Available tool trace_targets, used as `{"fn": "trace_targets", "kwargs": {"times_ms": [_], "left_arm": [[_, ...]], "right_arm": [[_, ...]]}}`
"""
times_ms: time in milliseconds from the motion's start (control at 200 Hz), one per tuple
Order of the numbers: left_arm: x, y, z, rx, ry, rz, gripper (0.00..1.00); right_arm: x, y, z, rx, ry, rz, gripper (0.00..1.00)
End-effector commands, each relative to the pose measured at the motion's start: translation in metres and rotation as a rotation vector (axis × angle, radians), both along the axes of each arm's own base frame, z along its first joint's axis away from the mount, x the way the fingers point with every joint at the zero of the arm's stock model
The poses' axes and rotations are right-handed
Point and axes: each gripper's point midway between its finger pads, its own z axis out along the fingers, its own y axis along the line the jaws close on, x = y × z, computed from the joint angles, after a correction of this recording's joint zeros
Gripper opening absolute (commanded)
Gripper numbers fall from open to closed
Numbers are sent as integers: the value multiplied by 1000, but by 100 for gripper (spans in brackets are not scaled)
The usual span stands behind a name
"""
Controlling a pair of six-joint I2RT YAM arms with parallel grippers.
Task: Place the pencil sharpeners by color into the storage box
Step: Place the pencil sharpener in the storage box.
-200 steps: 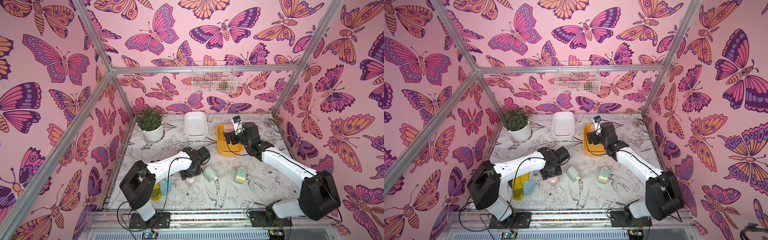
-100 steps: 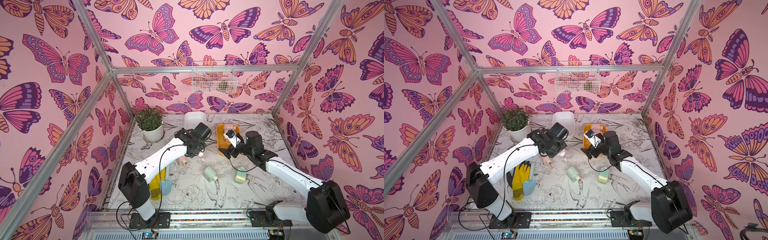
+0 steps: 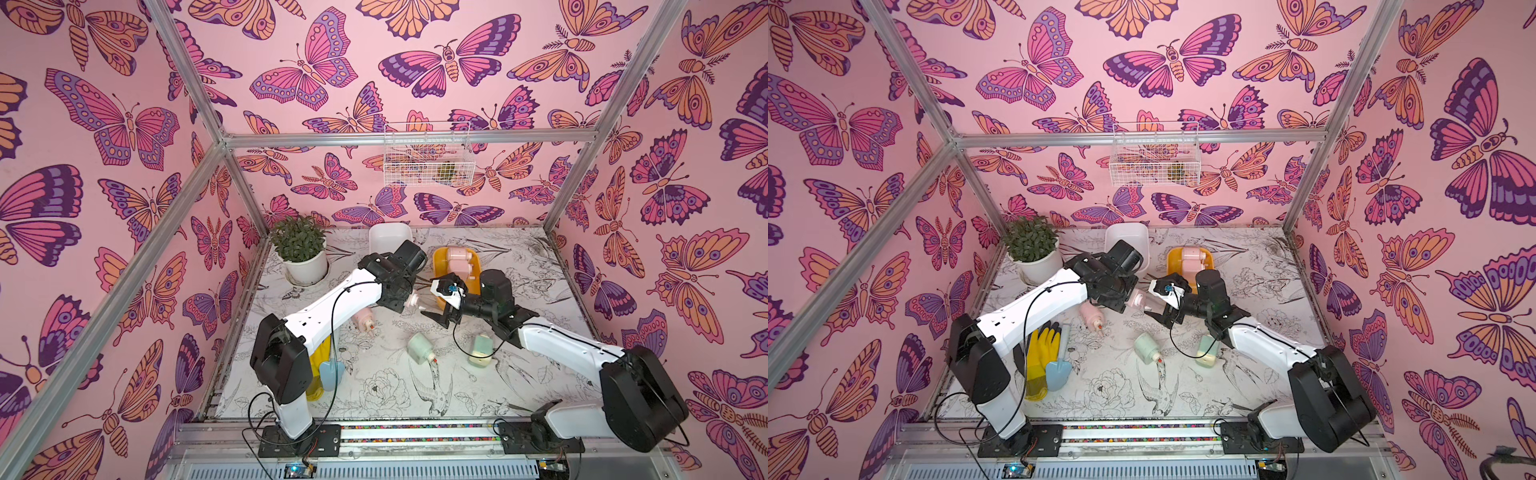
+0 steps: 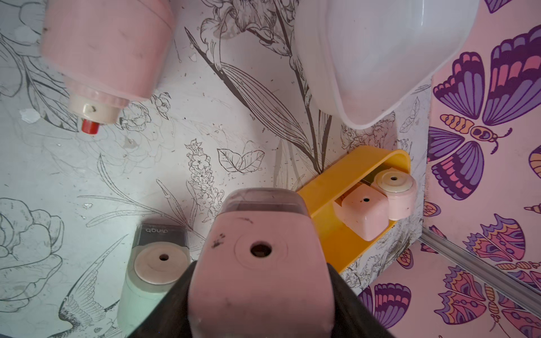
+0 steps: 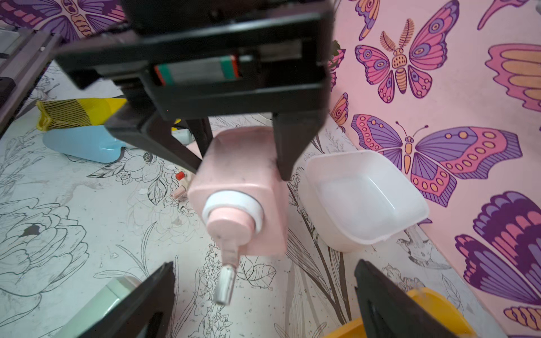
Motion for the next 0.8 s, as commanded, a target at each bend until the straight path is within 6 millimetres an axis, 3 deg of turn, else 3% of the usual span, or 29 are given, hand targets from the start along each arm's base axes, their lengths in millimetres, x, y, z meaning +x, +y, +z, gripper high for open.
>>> {"fn": "trace_targets", "kwargs": {"times_ms": [0, 220, 486, 796], "left_arm": [[3, -7, -3, -29, 27, 26, 0], [3, -20, -2, -81, 45, 0, 0], [2, -21, -1, -94, 42, -5, 0], [1, -23, -3, -108, 47, 4, 0]], "right_arm": [[-11, 16, 7, 14, -26, 99, 98], [1, 28, -3, -26, -67, 66, 95], [14, 29, -7, -40, -125, 30, 89], [13, 35, -6, -24, -173, 49, 71]]}}
